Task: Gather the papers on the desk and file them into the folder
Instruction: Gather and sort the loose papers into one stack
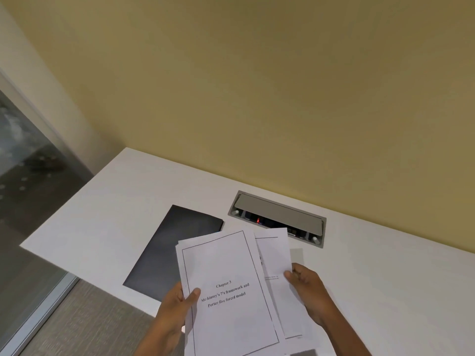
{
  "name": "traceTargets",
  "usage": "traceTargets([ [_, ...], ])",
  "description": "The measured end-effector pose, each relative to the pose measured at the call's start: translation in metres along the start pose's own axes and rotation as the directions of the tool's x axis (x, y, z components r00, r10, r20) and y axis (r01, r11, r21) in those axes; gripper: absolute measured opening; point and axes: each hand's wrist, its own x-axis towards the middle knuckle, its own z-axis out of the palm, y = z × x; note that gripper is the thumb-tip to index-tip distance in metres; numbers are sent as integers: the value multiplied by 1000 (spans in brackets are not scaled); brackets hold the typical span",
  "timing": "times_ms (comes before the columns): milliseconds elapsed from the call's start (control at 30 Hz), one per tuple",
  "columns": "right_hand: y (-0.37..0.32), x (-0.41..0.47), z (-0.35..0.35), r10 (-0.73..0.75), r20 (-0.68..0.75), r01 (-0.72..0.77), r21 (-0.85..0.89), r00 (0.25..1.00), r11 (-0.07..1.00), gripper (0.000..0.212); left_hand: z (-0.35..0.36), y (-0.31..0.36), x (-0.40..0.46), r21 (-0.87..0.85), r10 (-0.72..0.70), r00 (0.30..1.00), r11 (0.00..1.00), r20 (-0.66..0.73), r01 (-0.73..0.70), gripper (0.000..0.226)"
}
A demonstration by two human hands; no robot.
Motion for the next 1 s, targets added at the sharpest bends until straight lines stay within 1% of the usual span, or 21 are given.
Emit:
traceTargets([
  [100,-4,-6,6,-16,61,15,15,998,1000,21,10,7,0,81,13,999,997,33,-15,33],
  [233,-8,-15,14,-16,108,13,34,994,999,23,19,10,4,130,-27,999,991,39,22,30],
  [300,-12,-21,19,5,119,-12,59,993,998,23,22,8,7,153,-48,998,987,34,42,29],
  [367,-14,-27,23,35,139,-45,71,990,996,24,25,5,10,179,-49,997,983,61,38,31],
  [467,-16,-32,24,88,195,-105,78,977,991,28,29,1,14,200,-52,995,979,87,34,32],
  [600,-12,-31,21,144,236,-180,140,961,974,49,40,-2,17,214,-79,995,975,67,63,35],
  [700,-9,-29,19,208,139,-234,208,968,950,70,52,1,18,239,-80,994,969,71,61,39],
  [733,-10,-29,18,198,113,-220,238,974,946,76,56,2,19,247,-72,995,968,71,52,40],
  [767,-11,-30,18,157,80,-172,243,984,955,78,60,4,20,254,-62,996,966,72,42,40],
  [800,-13,-30,19,112,45,-120,215,993,969,73,65,6,21,262,-51,996,965,72,30,41],
  [900,-14,-32,21,32,-85,-27,62,996,998,27,81,16,21,267,-28,996,964,89,4,44],
  [933,-15,-33,23,7,-134,1,57,991,998,21,86,19,21,259,-21,995,966,100,-5,44],
  [1000,-15,-35,25,-23,-203,37,65,979,997,22,96,22,22,237,5,993,971,117,-33,40],
])
